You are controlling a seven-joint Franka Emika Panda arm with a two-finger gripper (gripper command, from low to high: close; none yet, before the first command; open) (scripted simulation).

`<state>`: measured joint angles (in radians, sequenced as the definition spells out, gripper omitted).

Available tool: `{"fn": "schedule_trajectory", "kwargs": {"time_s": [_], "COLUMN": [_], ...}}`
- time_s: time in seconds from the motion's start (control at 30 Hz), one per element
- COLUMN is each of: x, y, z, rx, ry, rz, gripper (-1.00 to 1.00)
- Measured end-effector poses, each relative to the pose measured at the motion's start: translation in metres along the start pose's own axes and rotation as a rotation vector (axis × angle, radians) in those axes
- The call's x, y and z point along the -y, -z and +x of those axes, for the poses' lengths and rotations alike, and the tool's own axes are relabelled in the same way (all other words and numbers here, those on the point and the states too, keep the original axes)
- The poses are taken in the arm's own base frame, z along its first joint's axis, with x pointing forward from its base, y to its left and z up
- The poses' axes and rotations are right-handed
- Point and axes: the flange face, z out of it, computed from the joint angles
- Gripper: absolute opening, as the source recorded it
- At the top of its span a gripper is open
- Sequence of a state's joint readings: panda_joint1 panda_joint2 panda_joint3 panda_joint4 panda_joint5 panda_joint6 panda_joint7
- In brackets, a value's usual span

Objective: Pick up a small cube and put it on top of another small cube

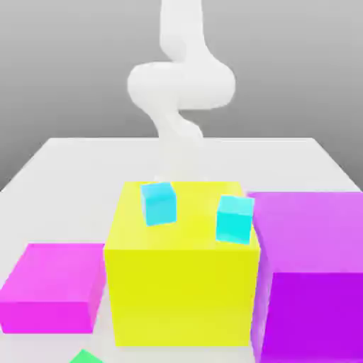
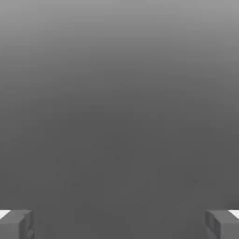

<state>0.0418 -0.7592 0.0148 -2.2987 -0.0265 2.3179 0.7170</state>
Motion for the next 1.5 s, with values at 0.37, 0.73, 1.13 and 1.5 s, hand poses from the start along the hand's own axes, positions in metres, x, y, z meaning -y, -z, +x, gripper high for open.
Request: {"fn": "schedule_trajectory", "kwargs": {"time_s": [0.37, 0.73, 1.13, 1.5], "x": [0.066, 0.111, 0.117, 0.049], "y": [-0.103, -0.174, -0.211, -0.211], "z": [-0.089, -0.225, -0.404, -0.547], "rx": [0.164, 0.294, 0.369, 0.414], "ry": [0.744, 1.515, 2.370, 3.001], "rz": [0.045, 0.187, 0.458, 0.780], "gripper": [0.00, 0.00, 0.00, 0.00]}}
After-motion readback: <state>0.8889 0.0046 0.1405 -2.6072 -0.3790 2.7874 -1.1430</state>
